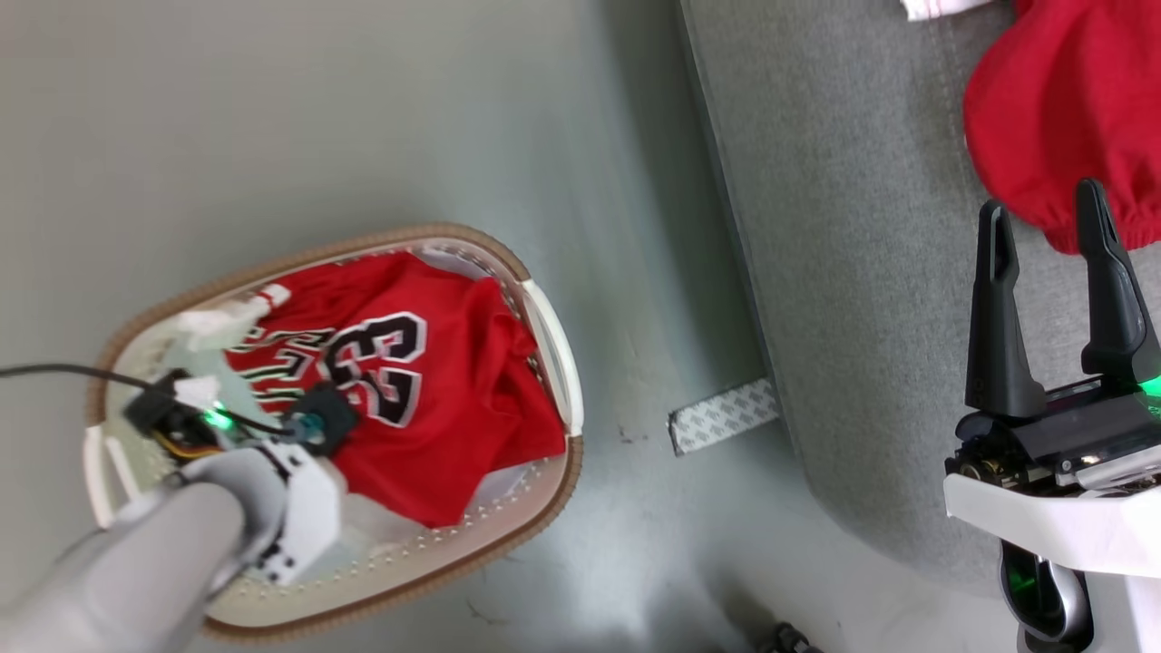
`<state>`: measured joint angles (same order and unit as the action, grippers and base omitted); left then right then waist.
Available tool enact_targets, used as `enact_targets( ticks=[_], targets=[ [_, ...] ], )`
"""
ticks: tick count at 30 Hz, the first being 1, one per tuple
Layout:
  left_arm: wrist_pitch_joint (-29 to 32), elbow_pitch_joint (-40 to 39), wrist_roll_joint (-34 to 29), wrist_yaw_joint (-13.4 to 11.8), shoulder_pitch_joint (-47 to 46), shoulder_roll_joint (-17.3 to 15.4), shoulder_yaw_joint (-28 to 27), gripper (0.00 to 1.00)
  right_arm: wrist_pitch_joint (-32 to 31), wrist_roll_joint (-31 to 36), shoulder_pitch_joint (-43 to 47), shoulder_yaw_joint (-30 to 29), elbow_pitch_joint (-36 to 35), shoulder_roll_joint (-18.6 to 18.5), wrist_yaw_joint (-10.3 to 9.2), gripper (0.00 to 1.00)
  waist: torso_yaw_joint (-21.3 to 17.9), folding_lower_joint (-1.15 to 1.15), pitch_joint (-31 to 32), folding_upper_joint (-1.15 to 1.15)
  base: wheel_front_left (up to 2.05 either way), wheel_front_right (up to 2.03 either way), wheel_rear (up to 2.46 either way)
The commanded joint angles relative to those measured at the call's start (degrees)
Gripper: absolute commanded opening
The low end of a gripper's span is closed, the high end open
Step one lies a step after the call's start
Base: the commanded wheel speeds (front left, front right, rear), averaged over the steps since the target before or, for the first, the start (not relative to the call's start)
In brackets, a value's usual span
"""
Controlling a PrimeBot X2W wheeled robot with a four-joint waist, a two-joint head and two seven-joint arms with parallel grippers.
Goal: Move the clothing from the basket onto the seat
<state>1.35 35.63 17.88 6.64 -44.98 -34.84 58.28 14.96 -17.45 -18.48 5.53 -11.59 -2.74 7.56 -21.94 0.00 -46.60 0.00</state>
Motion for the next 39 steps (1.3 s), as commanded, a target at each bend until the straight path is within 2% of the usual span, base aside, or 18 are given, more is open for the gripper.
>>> enact_targets(
  ticks=[1, 9, 15, 22, 29, 34, 39],
  targets=[
    [-0.9, -0.9, 0.9, 0.1, 1.1, 0.7, 0.0, 0.0, 0.1, 0.5, 0.0, -0.4, 0.4, -0.1, -0.15, 1.0, 1.0, 0.0, 1.8, 0.0, 0.0, 0.0, 0.0],
    [-5.8, -5.3, 6.6, 0.6, 3.6, 4.9, -0.5, 0.0, 0.1, 2.9, 1.1, -3.2, 3.7, -0.1, -0.15, 1.0, 5.2, 0.0, 11.4, 0.0, 0.0, 0.0, 0.0],
    [-10.7, -6.7, 13.2, 0.8, 6.3, 8.4, -1.9, 0.0, 0.1, 4.1, 3.2, -5.0, 7.9, -0.1, -0.15, 1.0, 8.3, 0.0, 20.3, 0.0, 0.0, 0.0, 0.0],
    [-13.9, -7.4, 19.5, 0.8, 6.0, 13.1, -0.8, 0.0, 0.1, 5.7, 5.1, -4.8, 14.1, -0.1, -0.15, 1.0, 11.8, 0.0, 30.0, 0.0, 0.0, 0.0, 0.0],
    [-15.1, -8.4, 23.2, 0.9, 4.2, 16.3, -1.8, 0.0, 0.1, 5.9, 6.5, -3.6, 19.3, -0.1, -0.15, 1.0, 14.2, 0.0, 36.8, 0.0, 0.0, 0.0, 0.0],
    [-15.3, -10.4, 25.4, 0.5, 2.7, 17.4, -3.8, 0.0, 0.1, 4.8, 7.2, -2.5, 22.1, -0.1, -0.15, 1.0, 15.5, 0.0, 40.9, 0.0, 0.0, 0.0, 0.0],
    [-14.8, -13.3, 27.8, -0.5, 1.3, 17.0, -6.7, 0.0, 0.1, 2.9, 7.5, 1.2, 24.2, -0.1, -0.15, 1.0, 16.5, 0.0, 43.4, 0.0, 0.0, 0.0, 0.0]
  ],
)
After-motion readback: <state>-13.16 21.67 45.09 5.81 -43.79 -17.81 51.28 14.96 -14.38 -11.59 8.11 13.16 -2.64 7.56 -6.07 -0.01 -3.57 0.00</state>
